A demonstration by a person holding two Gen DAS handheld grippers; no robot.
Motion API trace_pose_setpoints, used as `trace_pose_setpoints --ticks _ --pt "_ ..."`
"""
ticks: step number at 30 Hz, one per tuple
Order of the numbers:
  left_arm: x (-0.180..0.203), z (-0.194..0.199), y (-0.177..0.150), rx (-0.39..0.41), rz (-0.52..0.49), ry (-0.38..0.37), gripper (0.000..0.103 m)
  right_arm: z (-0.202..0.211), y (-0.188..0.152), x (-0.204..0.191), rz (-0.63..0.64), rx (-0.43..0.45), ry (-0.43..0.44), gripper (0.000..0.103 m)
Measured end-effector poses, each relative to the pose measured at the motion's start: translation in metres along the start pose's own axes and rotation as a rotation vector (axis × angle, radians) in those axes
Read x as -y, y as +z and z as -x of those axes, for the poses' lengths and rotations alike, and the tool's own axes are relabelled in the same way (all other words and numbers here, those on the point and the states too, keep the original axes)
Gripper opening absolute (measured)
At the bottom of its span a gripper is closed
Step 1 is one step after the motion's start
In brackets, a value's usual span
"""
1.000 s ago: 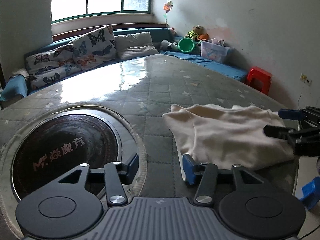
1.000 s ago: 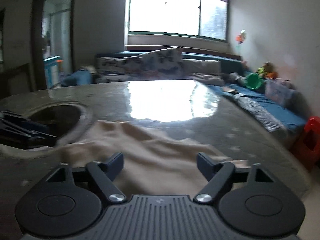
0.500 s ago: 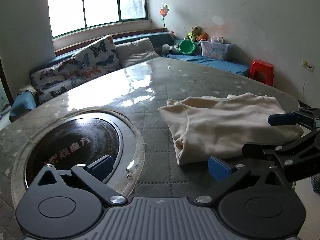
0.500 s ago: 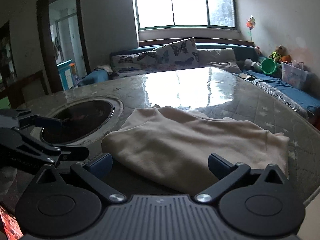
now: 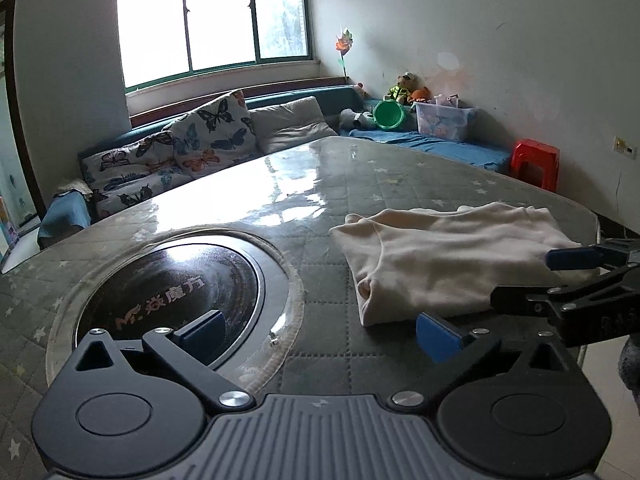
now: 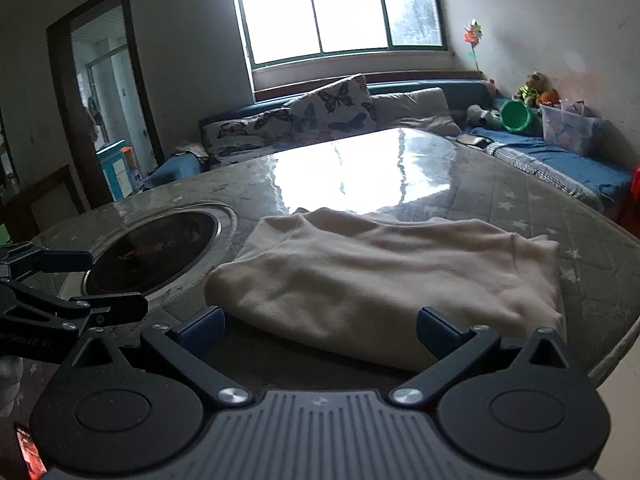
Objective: Fold clothes
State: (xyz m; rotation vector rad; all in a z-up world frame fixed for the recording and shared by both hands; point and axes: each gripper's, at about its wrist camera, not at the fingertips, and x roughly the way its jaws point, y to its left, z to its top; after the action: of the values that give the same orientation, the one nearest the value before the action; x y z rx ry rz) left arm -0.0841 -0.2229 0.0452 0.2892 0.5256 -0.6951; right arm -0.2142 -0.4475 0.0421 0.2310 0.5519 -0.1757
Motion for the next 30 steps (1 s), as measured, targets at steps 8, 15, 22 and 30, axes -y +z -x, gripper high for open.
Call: trace_pose_setpoints --ticks 8,15,22,30 --pt "-0.015 0.018 -0.006 0.028 0.041 0.062 0.103 -0.005 0.005 -0.020 0.077 -0.002 0.053 0.103" --pt "-0.046 0.028 -0.016 0.017 0.091 0.171 0.103 -0.021 0.016 -0.051 0.167 0.008 0.158 0.103" --pt "-0.094 0.039 -0.034 -0.012 0.166 0.336 0.103 -0.062 0.029 -0.089 0.247 -0.028 0.291 0.103" --pt "-0.147 0.051 -0.068 -0.100 0.257 0.521 0.103 -0.123 0.038 -0.138 0.334 -0.104 0.393 0.103"
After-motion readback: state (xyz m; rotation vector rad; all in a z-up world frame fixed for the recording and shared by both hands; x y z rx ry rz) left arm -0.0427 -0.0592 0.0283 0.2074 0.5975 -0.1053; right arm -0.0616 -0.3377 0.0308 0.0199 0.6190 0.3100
